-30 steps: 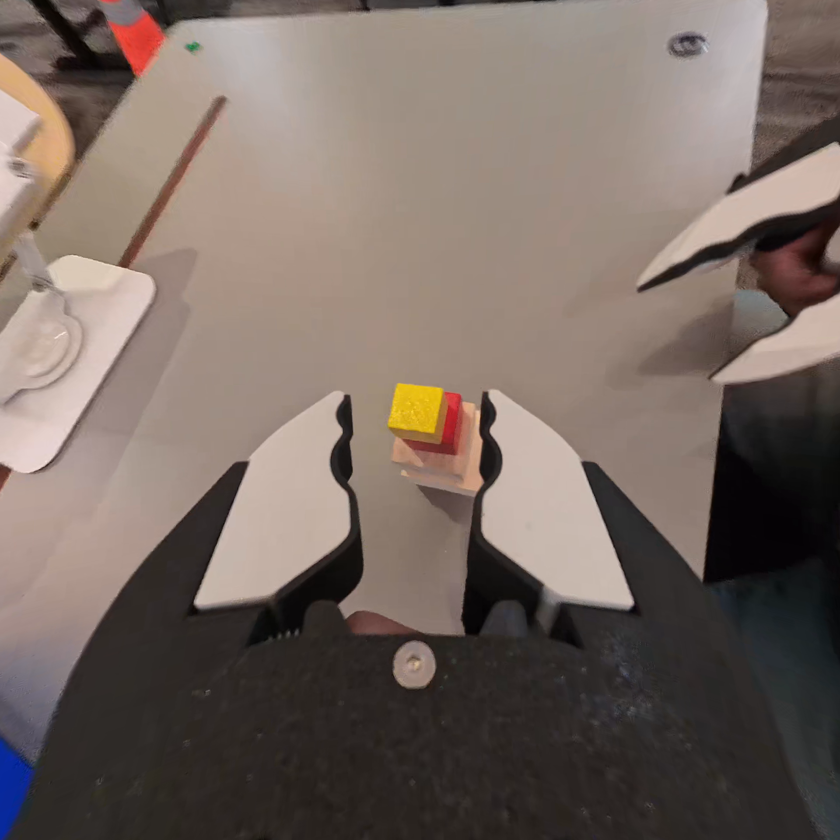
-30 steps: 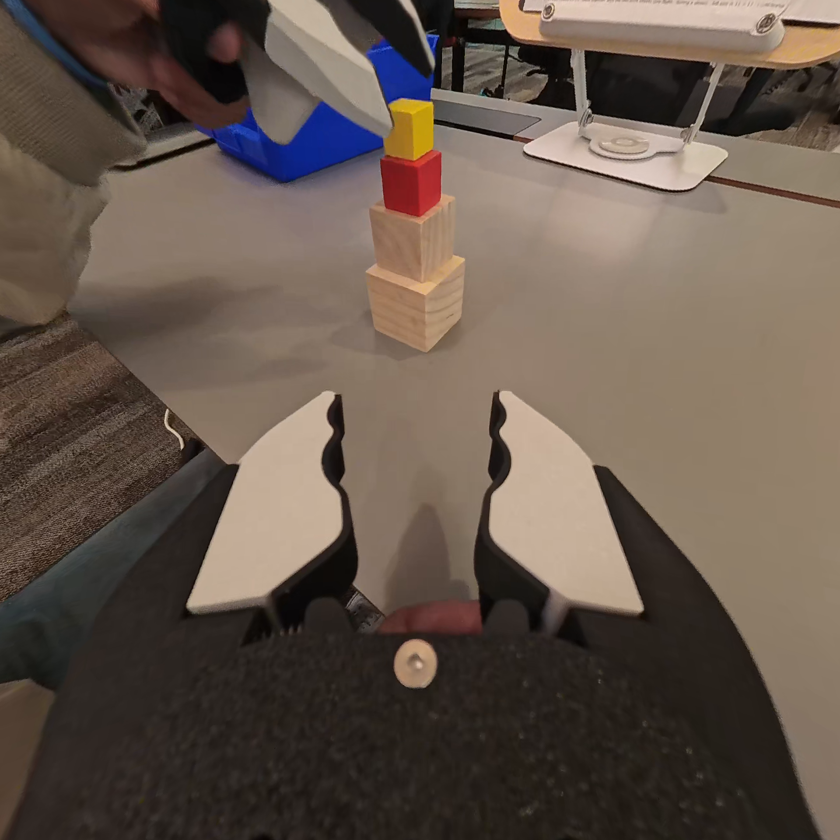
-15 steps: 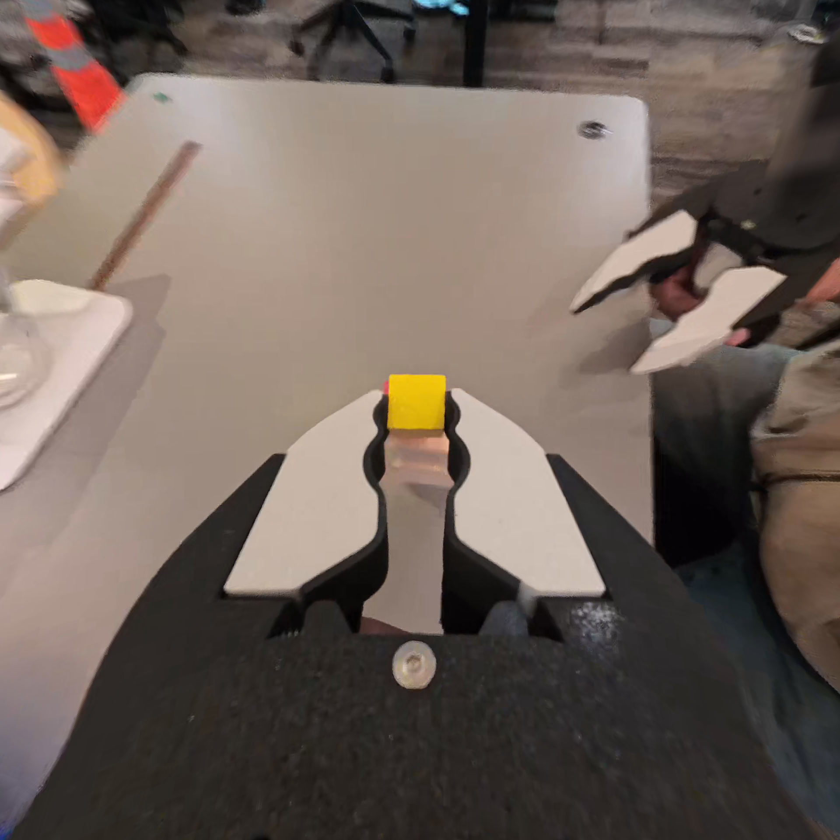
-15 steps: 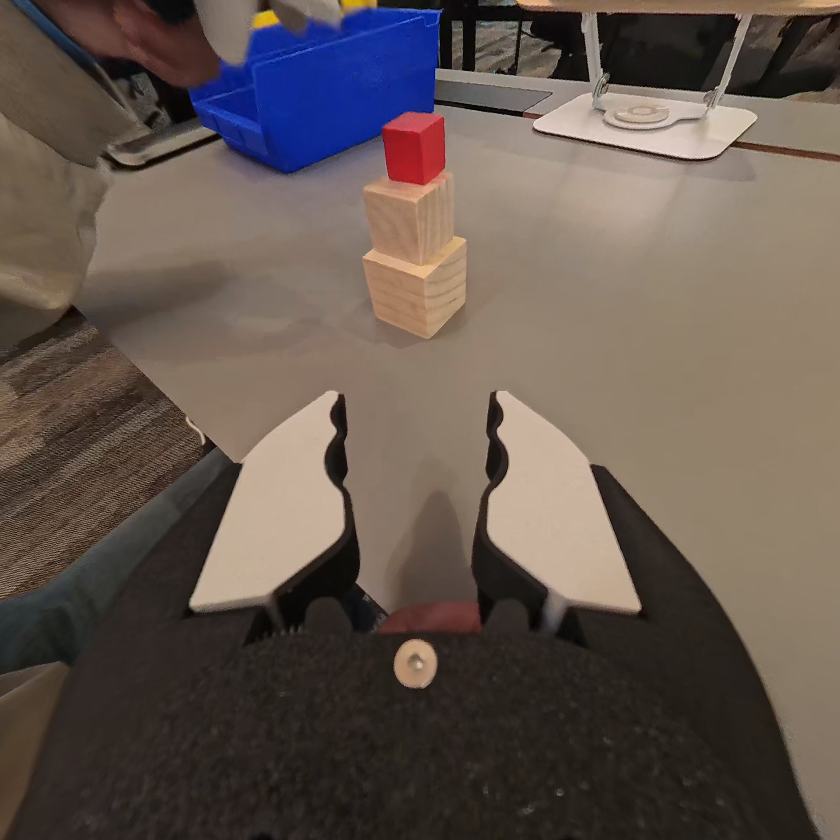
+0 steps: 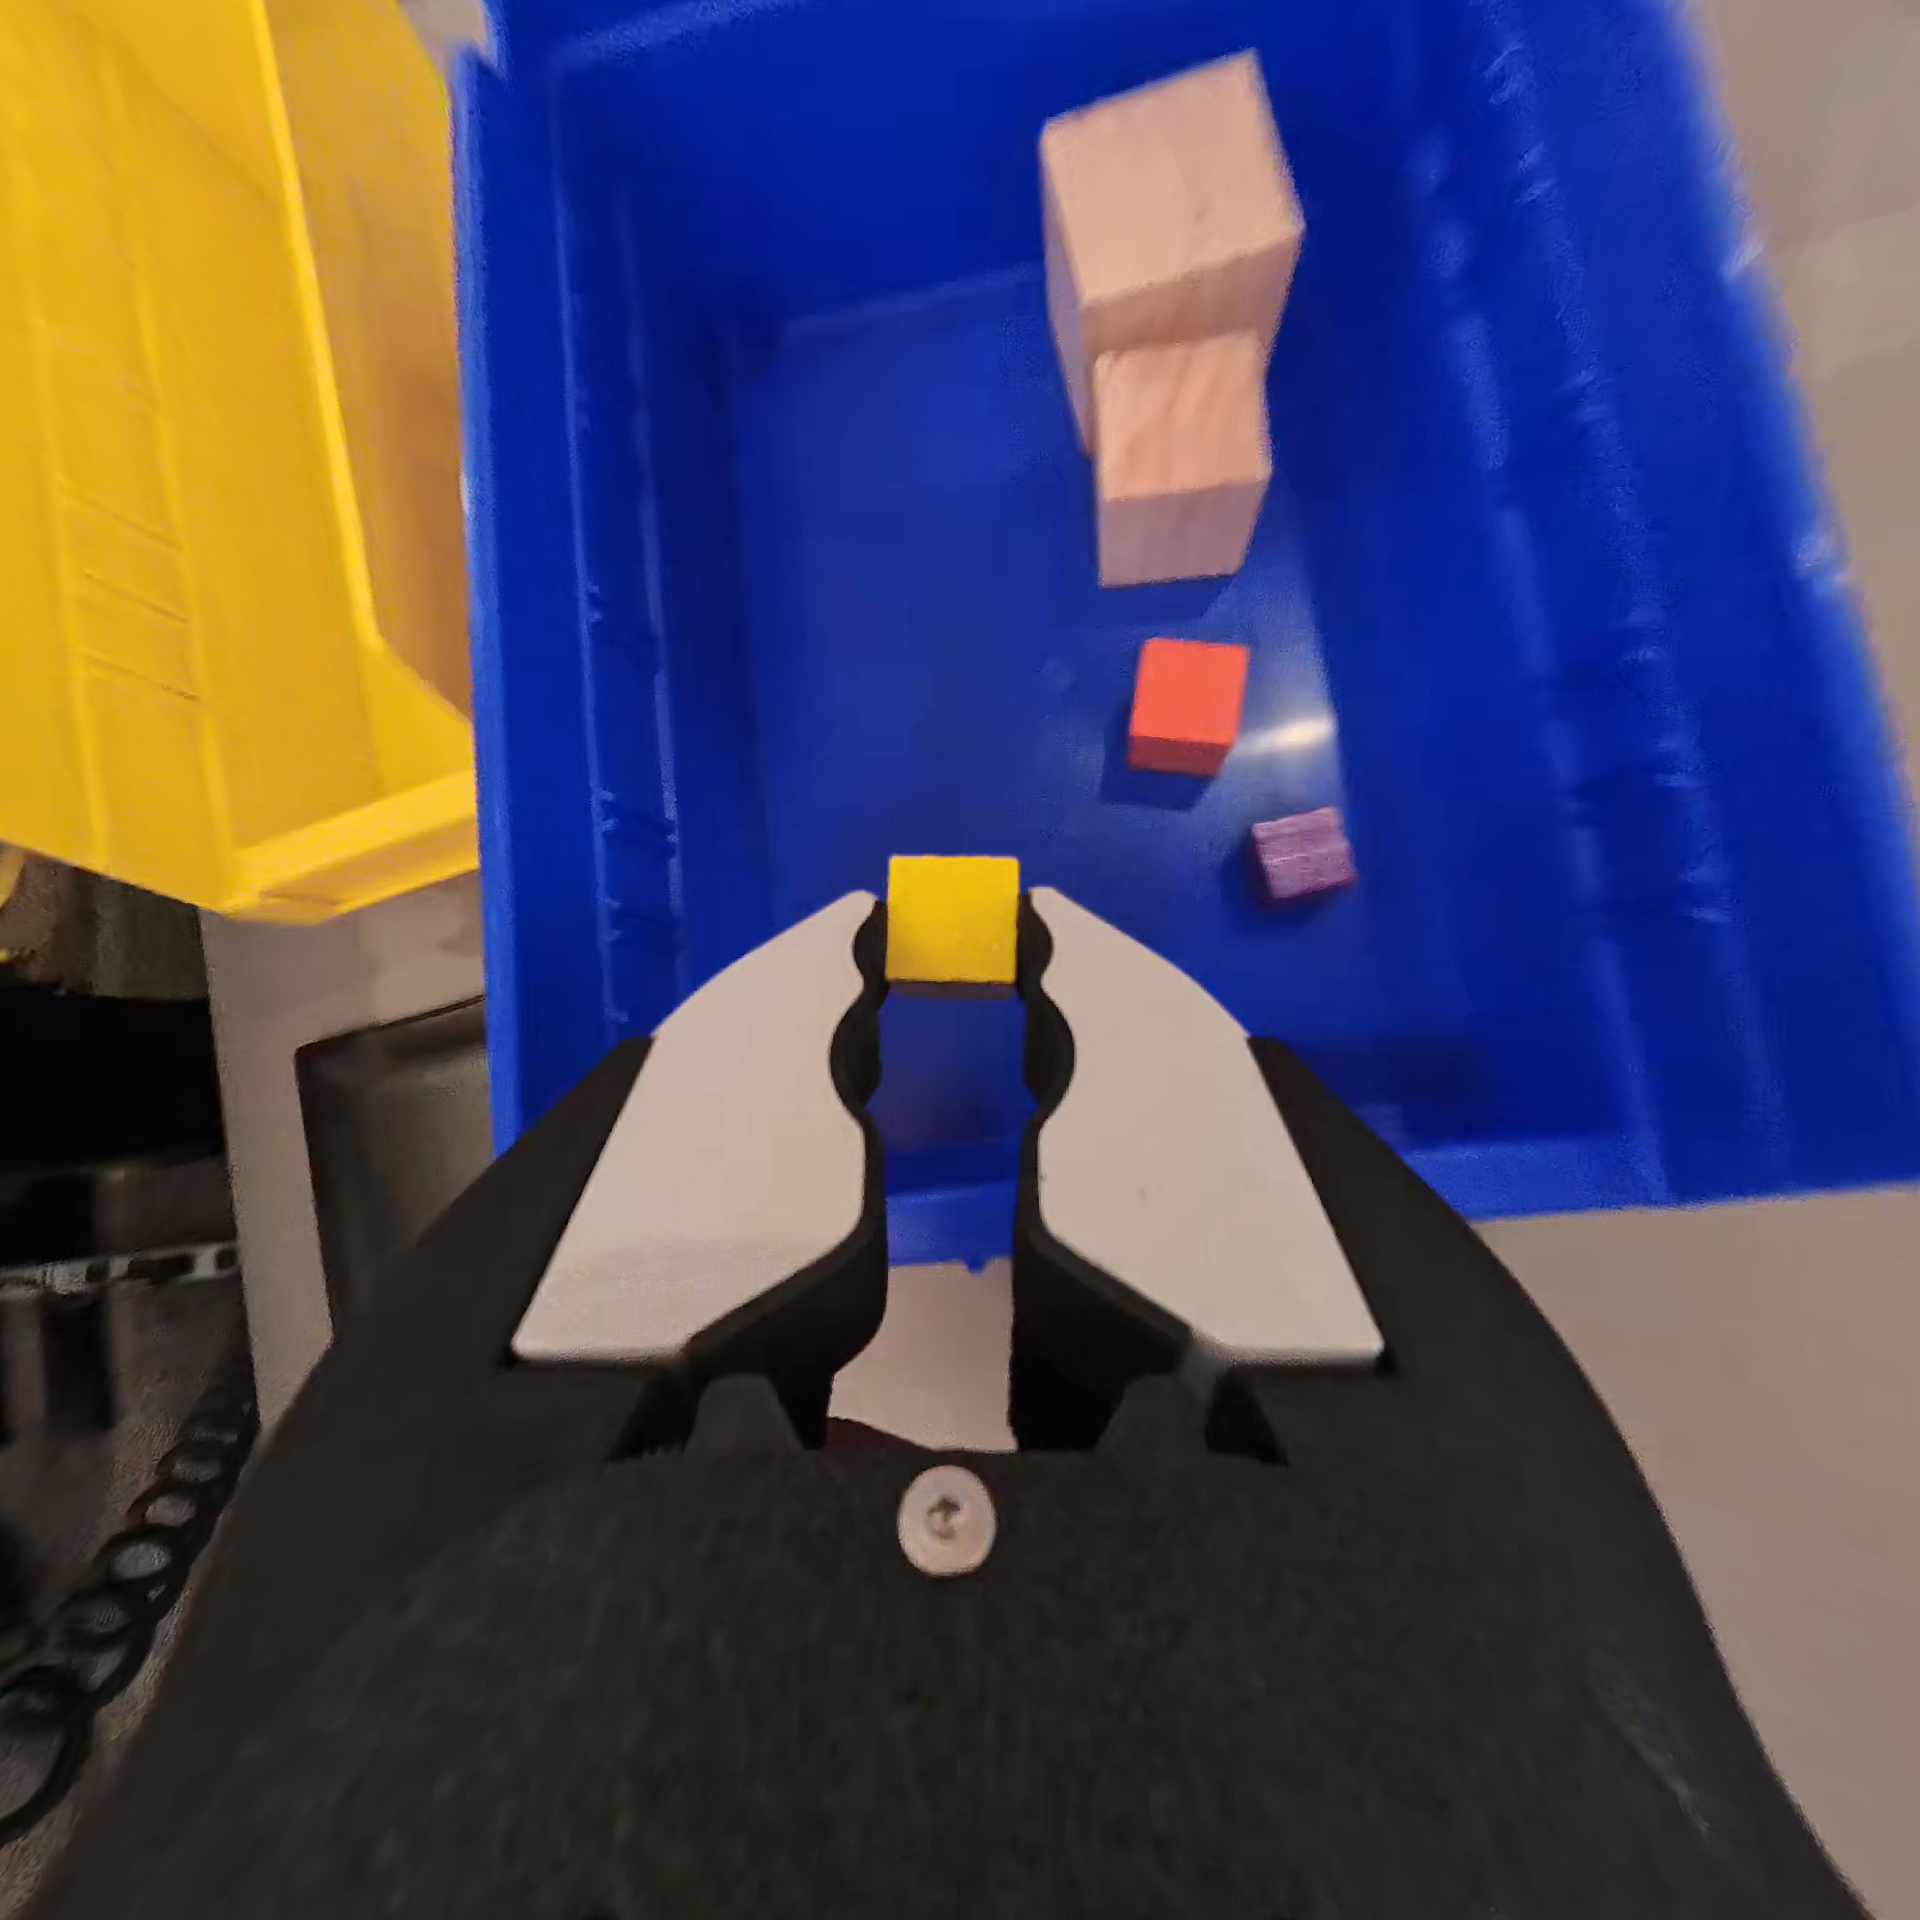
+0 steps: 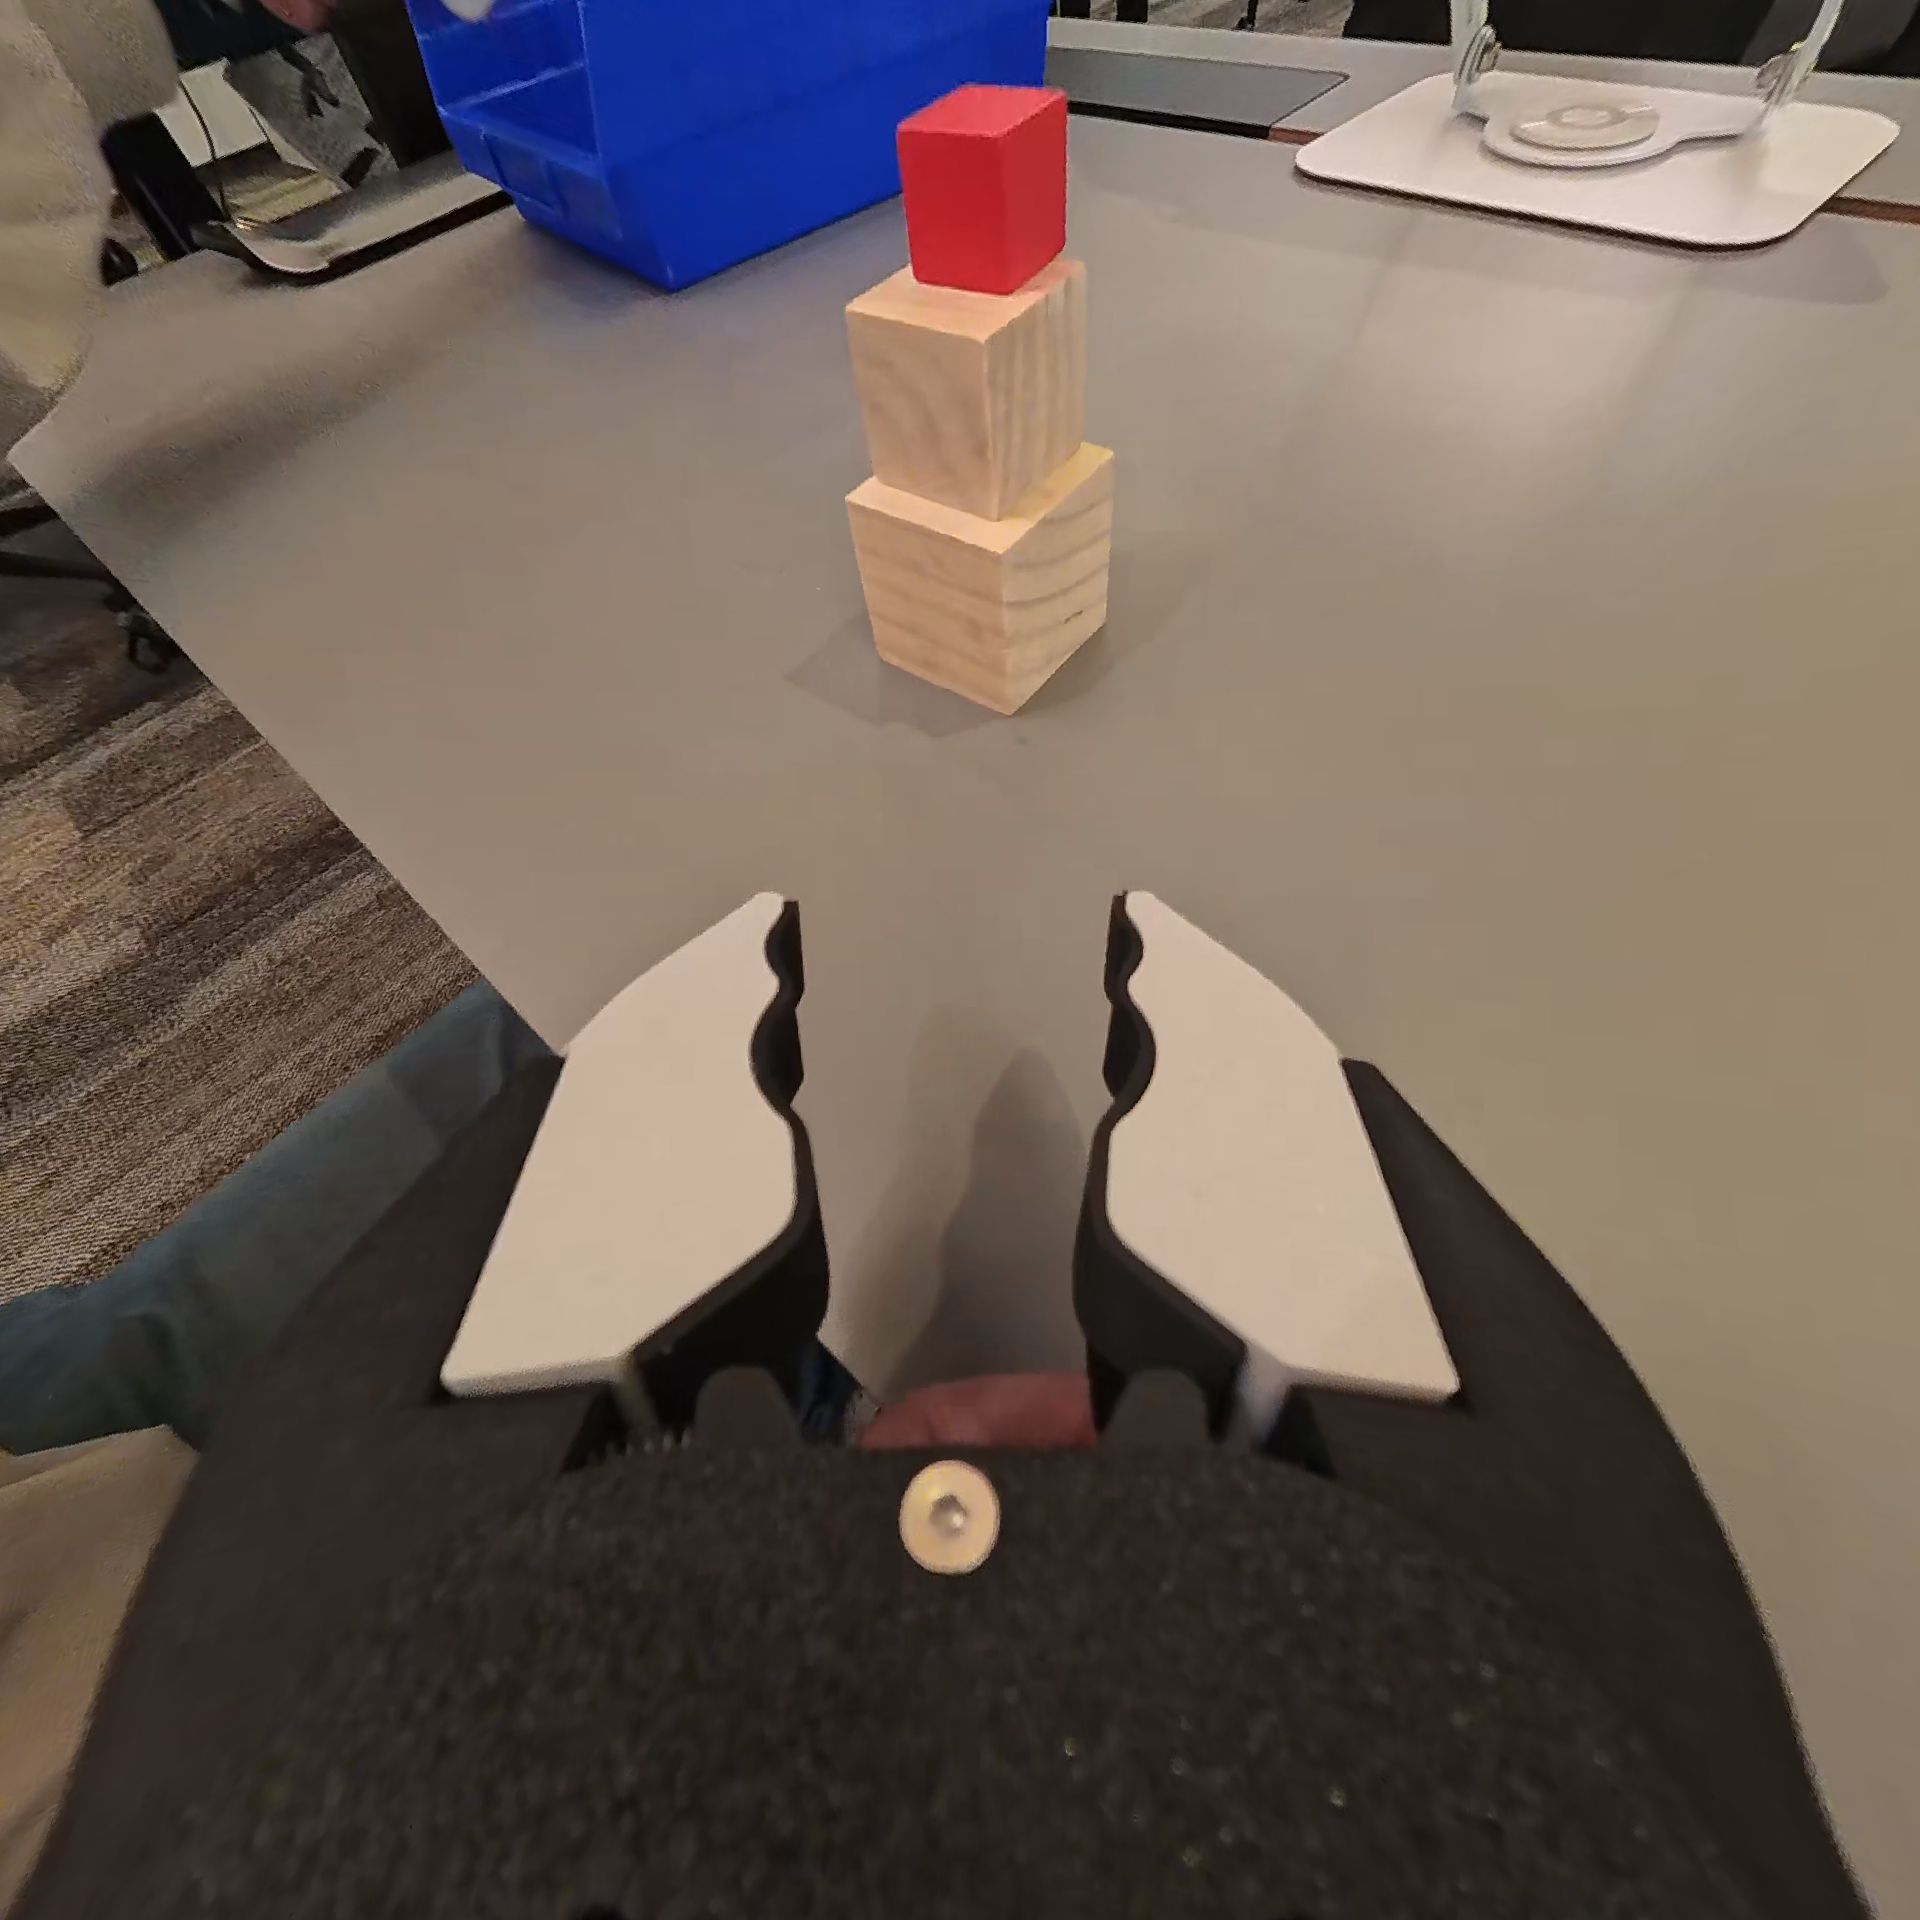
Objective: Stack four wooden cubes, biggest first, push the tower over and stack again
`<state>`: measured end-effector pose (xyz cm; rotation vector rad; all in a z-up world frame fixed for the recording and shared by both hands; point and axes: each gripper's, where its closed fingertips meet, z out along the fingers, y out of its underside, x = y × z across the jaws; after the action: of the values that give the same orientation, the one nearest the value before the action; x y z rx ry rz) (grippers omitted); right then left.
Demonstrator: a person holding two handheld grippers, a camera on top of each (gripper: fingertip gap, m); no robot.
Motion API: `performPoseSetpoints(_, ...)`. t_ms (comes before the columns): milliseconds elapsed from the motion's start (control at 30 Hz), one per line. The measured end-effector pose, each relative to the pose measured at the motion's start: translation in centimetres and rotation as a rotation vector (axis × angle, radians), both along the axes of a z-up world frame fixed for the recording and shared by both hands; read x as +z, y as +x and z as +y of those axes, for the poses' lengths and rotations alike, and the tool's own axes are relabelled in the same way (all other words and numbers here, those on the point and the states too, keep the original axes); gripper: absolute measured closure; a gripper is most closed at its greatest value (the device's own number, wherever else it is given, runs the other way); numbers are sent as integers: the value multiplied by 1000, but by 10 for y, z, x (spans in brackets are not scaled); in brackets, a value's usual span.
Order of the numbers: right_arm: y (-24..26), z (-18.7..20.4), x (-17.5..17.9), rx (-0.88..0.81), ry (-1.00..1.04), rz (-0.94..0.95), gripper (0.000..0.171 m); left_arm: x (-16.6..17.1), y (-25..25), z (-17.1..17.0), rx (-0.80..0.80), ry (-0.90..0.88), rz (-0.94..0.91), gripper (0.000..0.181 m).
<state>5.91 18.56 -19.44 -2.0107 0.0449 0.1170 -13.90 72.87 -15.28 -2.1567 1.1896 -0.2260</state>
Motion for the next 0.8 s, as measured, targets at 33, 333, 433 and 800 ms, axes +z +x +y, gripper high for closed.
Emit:
performPoseSetpoints(33,0,0,0,-1,0,-1,115,-10,0,7,11,-17,29,158)
performPoseSetpoints(333,5,0,-3,1,-7,27,117,-56,-11,16,71,-182,218,158)
performPoseSetpoints(433,4,1,-3,8,-4,45,118,-58,-18,22,100,-202,275,158)
performPoseSetpoints(800,8,-2,0,0,-8,17,118,-80,-14,11,117,-417,440,156)
